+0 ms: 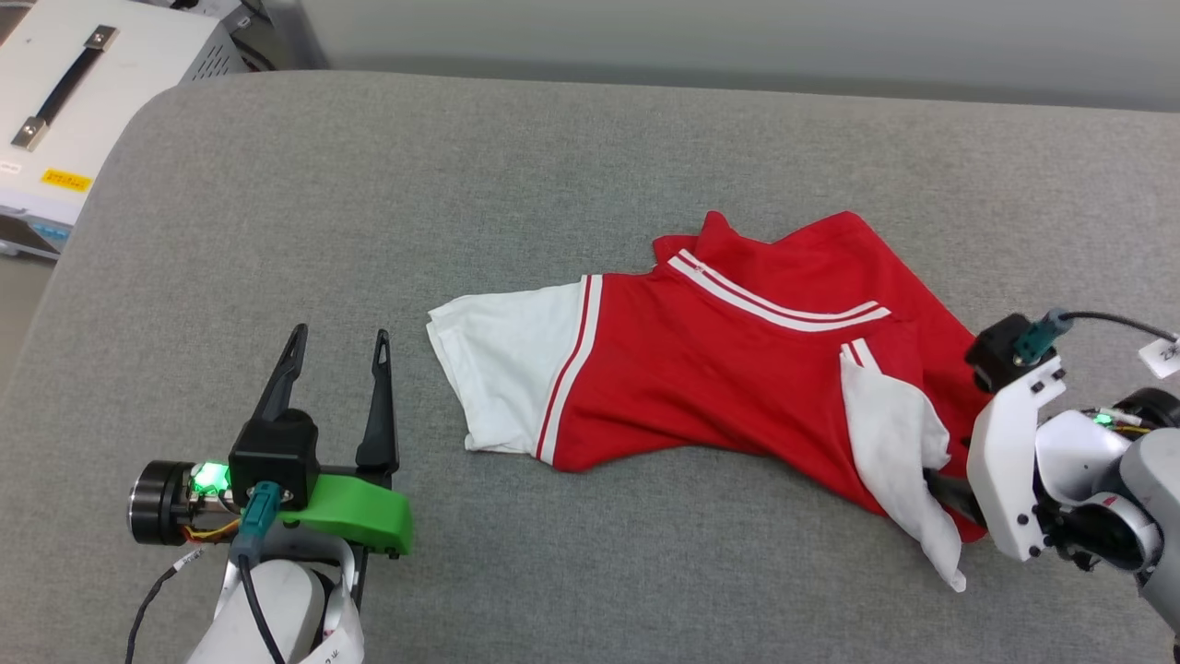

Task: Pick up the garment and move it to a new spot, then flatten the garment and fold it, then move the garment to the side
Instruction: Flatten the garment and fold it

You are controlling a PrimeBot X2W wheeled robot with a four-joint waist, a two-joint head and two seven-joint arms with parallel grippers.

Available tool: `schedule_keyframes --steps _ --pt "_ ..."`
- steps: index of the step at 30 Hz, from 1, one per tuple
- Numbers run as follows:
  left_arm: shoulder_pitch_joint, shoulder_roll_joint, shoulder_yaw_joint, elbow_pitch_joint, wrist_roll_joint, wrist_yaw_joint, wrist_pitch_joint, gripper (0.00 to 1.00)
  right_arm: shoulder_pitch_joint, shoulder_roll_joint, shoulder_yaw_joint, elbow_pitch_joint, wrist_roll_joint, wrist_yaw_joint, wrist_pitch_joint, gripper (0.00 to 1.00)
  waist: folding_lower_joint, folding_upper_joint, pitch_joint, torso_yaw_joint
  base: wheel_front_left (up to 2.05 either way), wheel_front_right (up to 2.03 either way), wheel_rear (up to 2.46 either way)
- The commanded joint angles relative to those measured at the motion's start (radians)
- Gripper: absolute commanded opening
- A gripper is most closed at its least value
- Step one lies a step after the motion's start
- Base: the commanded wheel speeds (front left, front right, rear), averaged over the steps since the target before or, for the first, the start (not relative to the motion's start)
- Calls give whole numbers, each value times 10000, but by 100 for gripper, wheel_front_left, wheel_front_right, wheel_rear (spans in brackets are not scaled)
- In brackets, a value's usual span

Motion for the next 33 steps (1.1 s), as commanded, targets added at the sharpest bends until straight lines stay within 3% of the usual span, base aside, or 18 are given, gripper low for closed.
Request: schedule_keyframes --steps 1,5,6,7,8,13,14,23,27,33 --pt "-56 -107 116 41 153 -111 -56 100 -129 85 263 261 36 -9 -143 100 1 0 286 151 0 0 0" --pt "-87 -367 354 189 396 -368 -56 100 -158 229 1009 961 120 -9 -709 100 1 0 443 169 0 0 0" --pt "-93 -431 430 231 459 -428 -56 100 -223 234 1162 1060 145 -9 -978 91 1 0 466 160 0 0 0" --pt "-96 -479 490 261 508 -474 -56 100 -306 221 1247 1138 141 -9 -1252 38 1 0 478 151 0 0 0" --pt "-98 -541 558 295 571 -527 -57 100 -420 194 1351 1227 175 -9 -1540 0 1 0 481 135 0 0 0" --pt "-121 -767 842 471 808 -762 -57 100 -1349 16 1467 1486 315 -9 -2758 0 1 0 401 64 0 0 0" --pt "-123 -904 995 532 950 -900 -57 100 -2069 -41 1351 1669 361 -9 -3466 0 1 0 335 76 0 0 0" --pt "88 -1271 1424 654 1307 -1182 -57 100 -3490 -376 1242 1890 23 -9 -5219 0 1 0 167 151 0 0 0" --pt "267 -1363 1597 701 1435 -1275 -57 100 -3260 -788 1578 1766 -633 -9 -5840 0 1 0 -3 89 0 0 0" --pt "583 -1499 1845 737 1632 -1361 -57 100 -1513 -1092 1810 1496 -946 -9 -6747 0 1 0 -392 -178 0 0 0"
